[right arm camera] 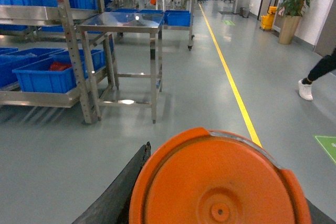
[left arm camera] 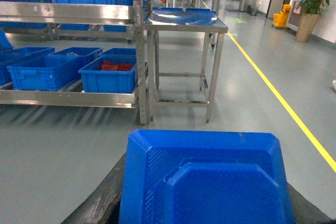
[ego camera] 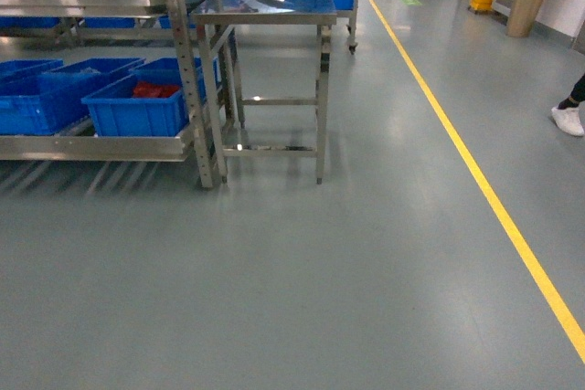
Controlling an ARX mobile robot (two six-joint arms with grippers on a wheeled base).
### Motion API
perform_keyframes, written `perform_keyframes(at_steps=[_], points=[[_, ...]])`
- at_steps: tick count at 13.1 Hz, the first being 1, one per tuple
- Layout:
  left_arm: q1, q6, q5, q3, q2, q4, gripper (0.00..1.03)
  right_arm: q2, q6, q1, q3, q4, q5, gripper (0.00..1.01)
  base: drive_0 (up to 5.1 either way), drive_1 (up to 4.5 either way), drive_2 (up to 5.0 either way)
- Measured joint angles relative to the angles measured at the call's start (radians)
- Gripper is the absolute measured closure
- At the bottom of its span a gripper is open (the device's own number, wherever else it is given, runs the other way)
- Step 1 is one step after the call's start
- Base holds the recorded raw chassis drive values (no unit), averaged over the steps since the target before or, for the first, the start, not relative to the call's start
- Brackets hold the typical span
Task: Sort blue parts and orange caps into right shelf containers
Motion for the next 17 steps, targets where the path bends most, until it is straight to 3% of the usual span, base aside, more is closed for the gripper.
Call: perform_keyframes(at_steps=[17], points=[[0.0,0.0,0.0,0.0,0.0,0.001,0.59,0.0,0.0,0.0,0.0,-0.001,0.0,0.56,0.0,4.13,-4.2]])
